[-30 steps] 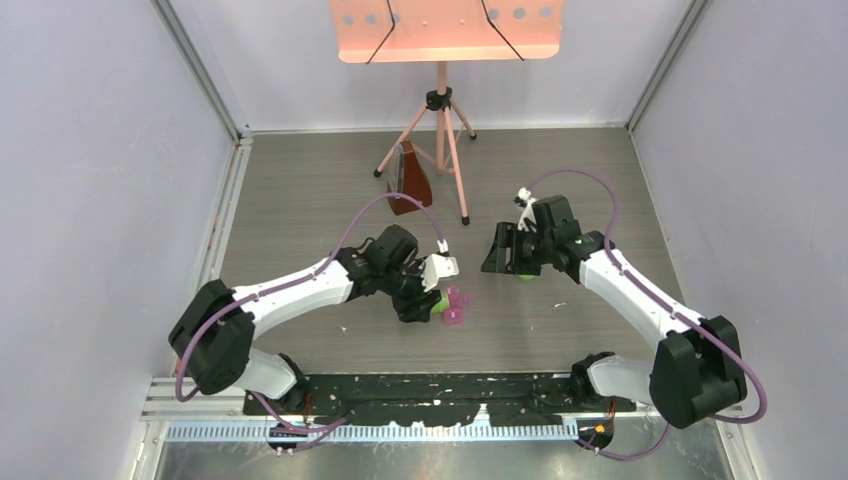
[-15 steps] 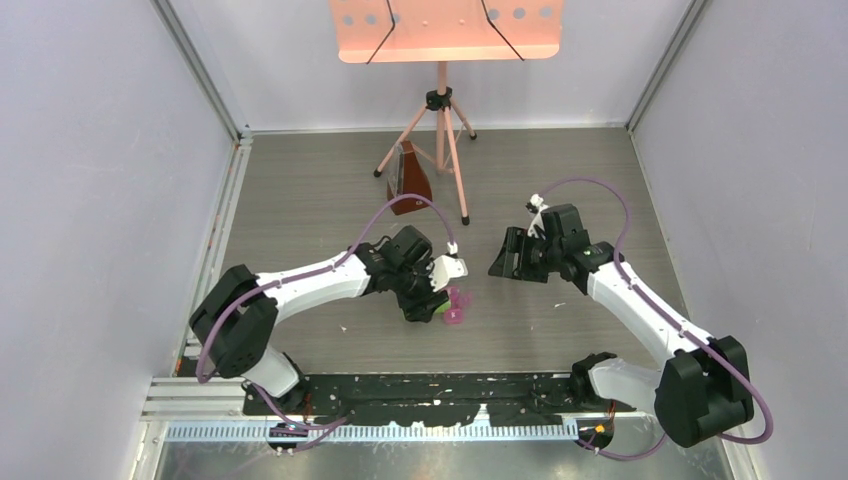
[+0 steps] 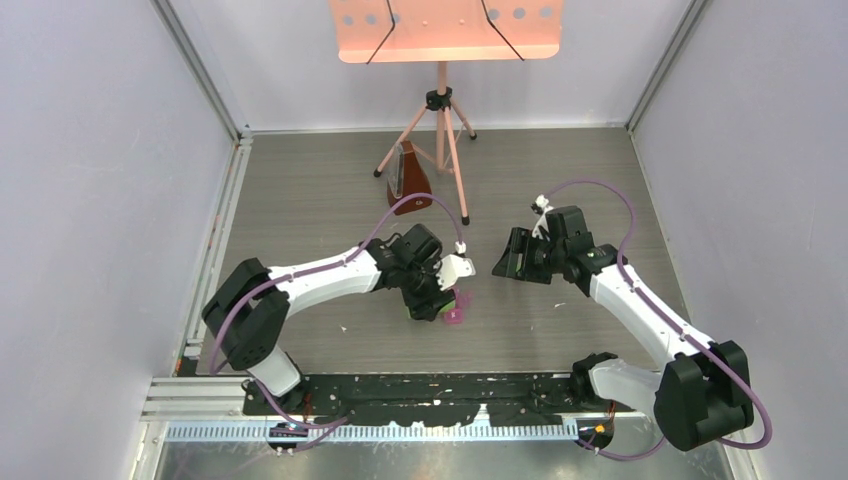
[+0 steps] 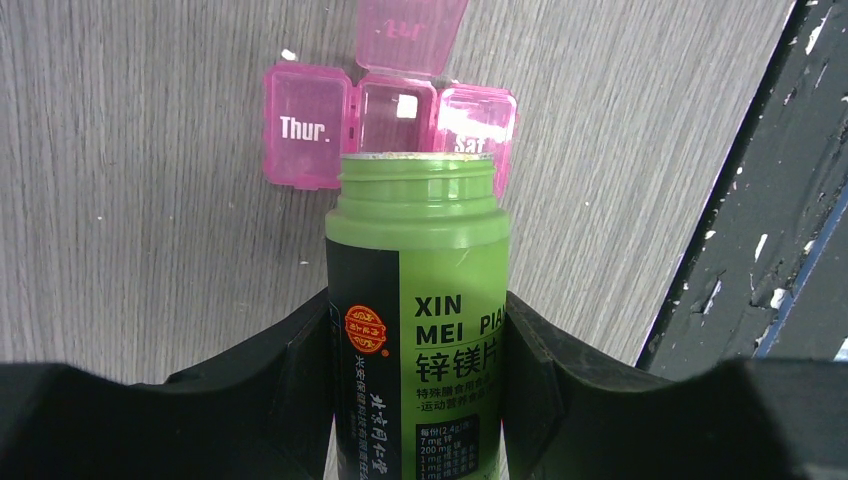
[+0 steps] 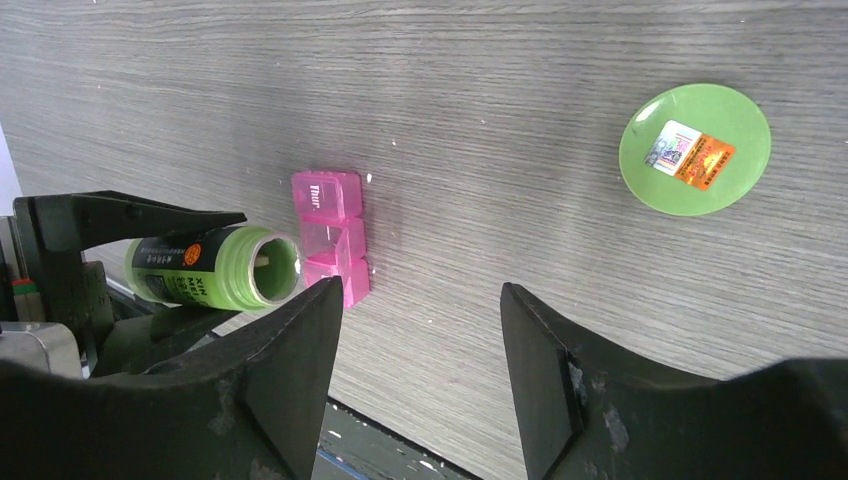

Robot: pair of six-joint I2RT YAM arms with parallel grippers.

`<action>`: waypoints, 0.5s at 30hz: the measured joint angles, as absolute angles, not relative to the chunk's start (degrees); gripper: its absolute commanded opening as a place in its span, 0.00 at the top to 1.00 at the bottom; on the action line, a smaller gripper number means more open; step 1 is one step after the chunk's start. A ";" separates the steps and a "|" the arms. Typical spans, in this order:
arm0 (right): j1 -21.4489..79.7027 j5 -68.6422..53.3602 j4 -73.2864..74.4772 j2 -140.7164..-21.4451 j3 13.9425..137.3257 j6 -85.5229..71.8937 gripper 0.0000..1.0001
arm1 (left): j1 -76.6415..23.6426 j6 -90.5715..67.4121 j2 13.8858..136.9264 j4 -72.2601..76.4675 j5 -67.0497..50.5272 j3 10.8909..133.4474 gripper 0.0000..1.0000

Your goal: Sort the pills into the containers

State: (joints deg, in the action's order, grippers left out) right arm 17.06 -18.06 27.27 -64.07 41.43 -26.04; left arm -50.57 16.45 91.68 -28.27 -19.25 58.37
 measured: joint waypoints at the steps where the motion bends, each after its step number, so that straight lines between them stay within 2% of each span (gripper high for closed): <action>1: 16.99 -18.04 27.22 -64.07 41.32 -26.11 0.34 | -50.61 16.45 91.92 -28.49 -19.07 58.65 1.00; 15: 15.51 -18.04 27.03 -64.07 40.32 -26.15 0.35 | -51.92 15.90 95.92 -34.33 -16.25 65.76 1.00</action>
